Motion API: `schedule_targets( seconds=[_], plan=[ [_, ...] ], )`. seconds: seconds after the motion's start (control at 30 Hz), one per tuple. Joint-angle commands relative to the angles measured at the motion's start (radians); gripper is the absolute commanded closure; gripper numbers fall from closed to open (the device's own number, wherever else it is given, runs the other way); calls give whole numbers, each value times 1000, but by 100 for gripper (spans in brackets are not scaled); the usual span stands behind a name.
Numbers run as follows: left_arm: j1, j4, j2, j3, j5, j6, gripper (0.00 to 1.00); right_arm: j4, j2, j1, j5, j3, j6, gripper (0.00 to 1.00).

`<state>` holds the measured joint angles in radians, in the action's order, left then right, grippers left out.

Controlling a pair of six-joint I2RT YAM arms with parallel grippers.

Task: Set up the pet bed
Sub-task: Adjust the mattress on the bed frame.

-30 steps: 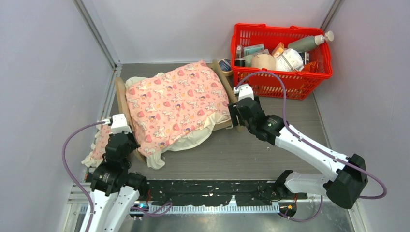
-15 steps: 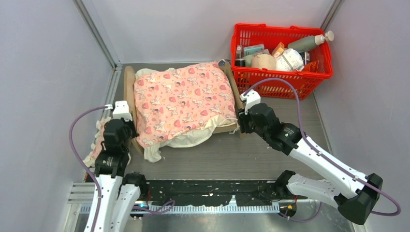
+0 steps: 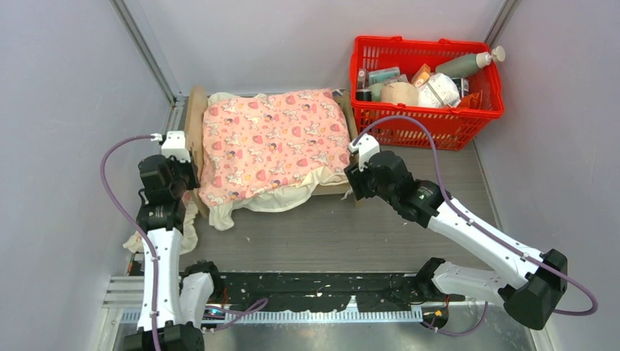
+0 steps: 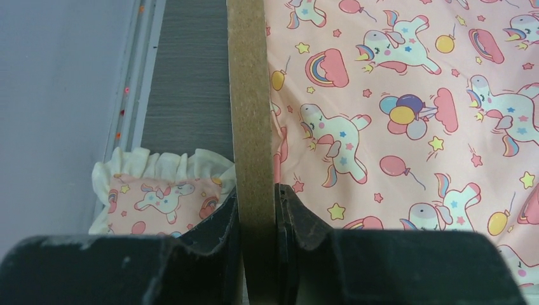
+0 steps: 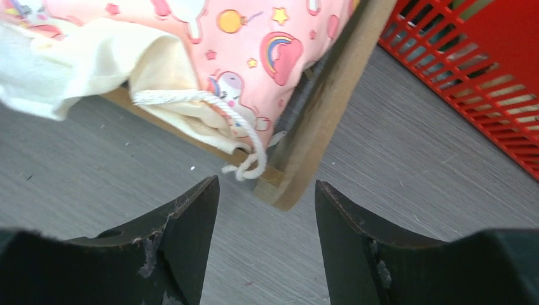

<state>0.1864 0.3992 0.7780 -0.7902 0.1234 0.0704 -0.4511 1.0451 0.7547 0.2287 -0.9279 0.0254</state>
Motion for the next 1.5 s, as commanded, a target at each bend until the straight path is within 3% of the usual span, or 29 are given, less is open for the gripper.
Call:
schedule_targets(
  seconds=[0.0,0.2,0.37,0.6,0.7,0.87,0.97,1.23,1.33,1.47],
  plan=[
    [57,-155,-21,-100,251,91,100,28,18,-27,109,-59,-68,38],
    [118,-240,56,-102,368,81,100,112,45,-32,-134,-69,22,42],
    [133,-300,96,-91,465,37,100,116,163,-54,-233,-137,80,30],
    [133,-368,94,-33,443,26,100,72,278,-109,-399,-181,108,27],
    [133,-406,102,-15,446,5,100,58,289,-123,-477,-180,111,30],
    [133,-443,107,-6,440,-2,100,22,239,-127,-592,-138,112,43],
    [133,-446,107,-6,429,-1,100,15,191,-126,-732,-85,113,46],
    [133,-506,112,24,434,-44,100,-132,84,-126,-792,34,98,46],
    [133,-509,116,21,439,-44,100,-155,51,-126,-690,14,55,46],
    [134,-522,126,27,447,-49,100,-11,-8,-119,-487,-1,-52,46]
  ],
)
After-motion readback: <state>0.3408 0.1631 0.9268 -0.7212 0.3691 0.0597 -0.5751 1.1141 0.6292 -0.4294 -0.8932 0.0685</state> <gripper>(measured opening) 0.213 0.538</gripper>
